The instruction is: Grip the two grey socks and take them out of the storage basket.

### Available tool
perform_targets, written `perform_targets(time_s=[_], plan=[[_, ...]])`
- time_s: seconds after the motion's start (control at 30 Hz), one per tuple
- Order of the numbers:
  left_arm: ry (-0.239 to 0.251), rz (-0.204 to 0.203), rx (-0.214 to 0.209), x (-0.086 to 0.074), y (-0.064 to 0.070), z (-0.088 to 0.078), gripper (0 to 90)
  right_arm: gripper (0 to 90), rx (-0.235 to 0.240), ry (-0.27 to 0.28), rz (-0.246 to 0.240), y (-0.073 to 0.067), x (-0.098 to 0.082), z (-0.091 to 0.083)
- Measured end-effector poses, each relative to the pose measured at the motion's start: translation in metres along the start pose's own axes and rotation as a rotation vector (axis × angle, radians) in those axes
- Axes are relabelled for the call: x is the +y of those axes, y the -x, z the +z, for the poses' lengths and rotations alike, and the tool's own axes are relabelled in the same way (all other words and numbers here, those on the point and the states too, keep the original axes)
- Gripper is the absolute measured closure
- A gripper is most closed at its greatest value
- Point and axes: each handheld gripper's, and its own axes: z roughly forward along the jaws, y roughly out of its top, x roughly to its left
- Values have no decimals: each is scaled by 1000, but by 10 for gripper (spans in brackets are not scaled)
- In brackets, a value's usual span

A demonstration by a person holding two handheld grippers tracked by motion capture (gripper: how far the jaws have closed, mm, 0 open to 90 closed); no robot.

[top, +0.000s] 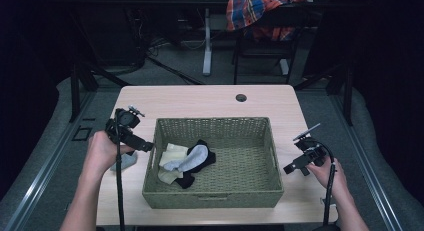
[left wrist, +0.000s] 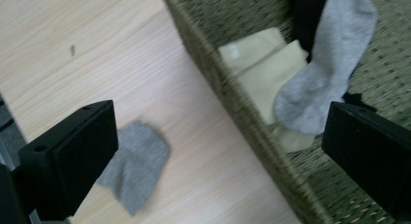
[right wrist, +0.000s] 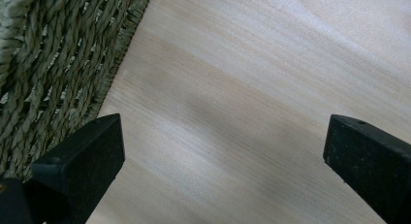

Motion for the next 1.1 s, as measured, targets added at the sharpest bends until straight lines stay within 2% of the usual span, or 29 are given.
perform_targets(time_s=[0.07, 0.1, 0.17, 0.3, 0.4, 0.43, 0.47, 0.6, 0.93, 0.97, 1.03, 1.07, 1.1], plan=[[-1, 17, -13, 4, 6, 2, 0, 9, 0, 0, 1, 0, 0, 0], [-2, 24, -13, 6, 9, 2, 0, 9, 13, 49, 33, -1, -2, 3], [0, 37, -19, 9, 15, 5, 0, 9, 1, -8, -10, 1, 0, -1], [-4, 53, -27, 16, 25, 12, 0, 9, 13, 30, 24, -1, -1, 2], [-12, 72, -38, 22, 34, 19, 1, 9, 2, -1, 2, 0, 0, 0], [-10, 76, -37, 24, 37, 21, 1, 9, 7, 27, 21, -1, -1, 2], [-20, 81, -39, 26, 39, 23, 2, 9, 15, 31, 24, -1, -1, 2], [-28, 93, -50, 31, 47, 31, 2, 9, -2, -6, -3, 0, 0, -1], [-65, 126, -74, 39, 63, 53, 5, 10, -5, -3, 5, 2, -2, -1], [-71, 129, -74, 39, 65, 55, 5, 10, -7, 19, 27, 1, -4, 0], [-79, 133, -74, 39, 69, 61, 5, 10, 12, 27, 26, 0, -4, 0], [-85, 142, -73, 39, 71, 63, 7, 10, -7, 7, 10, 0, -3, -1], [-89, 146, -76, 40, 74, 64, 14, 10, -1, 41, 35, -1, -5, 1]])
